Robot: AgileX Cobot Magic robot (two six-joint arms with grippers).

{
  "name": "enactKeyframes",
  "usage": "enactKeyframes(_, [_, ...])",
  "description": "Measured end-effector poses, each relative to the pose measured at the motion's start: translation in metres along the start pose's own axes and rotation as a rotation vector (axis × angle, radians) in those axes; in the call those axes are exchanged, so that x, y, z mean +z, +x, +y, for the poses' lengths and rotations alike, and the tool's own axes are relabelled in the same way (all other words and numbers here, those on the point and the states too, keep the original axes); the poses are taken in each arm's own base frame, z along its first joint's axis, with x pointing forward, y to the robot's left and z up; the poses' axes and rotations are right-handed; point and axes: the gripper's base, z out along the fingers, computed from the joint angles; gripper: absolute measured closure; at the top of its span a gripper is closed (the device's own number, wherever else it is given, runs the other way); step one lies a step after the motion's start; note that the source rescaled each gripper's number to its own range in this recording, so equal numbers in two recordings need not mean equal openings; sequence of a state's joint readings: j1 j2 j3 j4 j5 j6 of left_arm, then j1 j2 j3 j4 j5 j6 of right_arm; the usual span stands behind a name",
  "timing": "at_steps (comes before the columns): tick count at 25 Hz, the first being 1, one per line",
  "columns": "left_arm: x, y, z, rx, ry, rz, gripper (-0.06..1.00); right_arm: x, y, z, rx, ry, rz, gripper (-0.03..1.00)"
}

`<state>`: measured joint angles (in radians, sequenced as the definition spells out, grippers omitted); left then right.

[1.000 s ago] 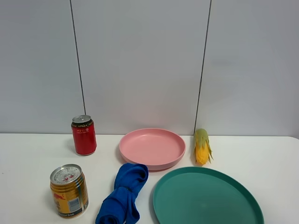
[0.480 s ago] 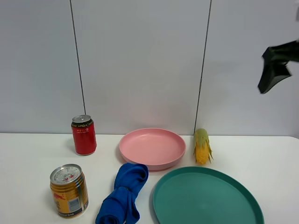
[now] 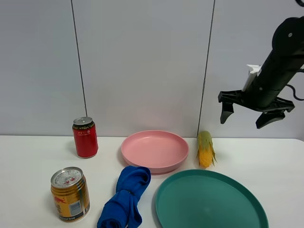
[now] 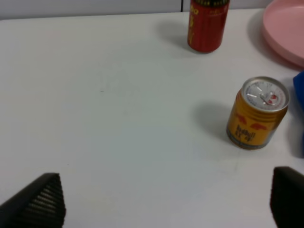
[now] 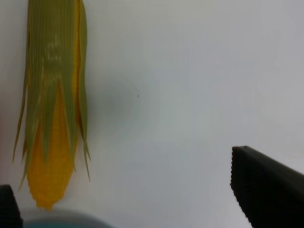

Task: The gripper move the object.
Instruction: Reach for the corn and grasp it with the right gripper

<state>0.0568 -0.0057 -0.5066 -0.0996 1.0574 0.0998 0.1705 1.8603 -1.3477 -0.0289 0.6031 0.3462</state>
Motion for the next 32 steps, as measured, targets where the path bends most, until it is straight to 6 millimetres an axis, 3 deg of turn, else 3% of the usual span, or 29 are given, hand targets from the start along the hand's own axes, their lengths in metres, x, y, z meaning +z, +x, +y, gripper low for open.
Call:
enactKeyframes(3, [0.0, 0.0, 0.0, 0.0, 0.0, 0.0, -0.06, 0.018, -0.012, 0.008, 0.021, -0.015, 0.006, -0.03])
enactKeyframes(10, [0.0, 0.0, 0.0, 0.0, 0.0, 0.0, -0.06, 0.049, -0.014, 0.033, 0.008, -0.039, 0.046, -0.03])
enactKeyframes(16, [0.0, 0.0, 0.0, 0.0, 0.0, 0.0, -0.06, 0.089, -0.003, 0.028, 0.041, 0.013, 0.083, -0.03])
enactKeyframes(32, [0.0, 0.0, 0.0, 0.0, 0.0, 0.0, -0.06, 0.117, -0.003, 0.028, 0.055, -0.011, -0.008, -0.03])
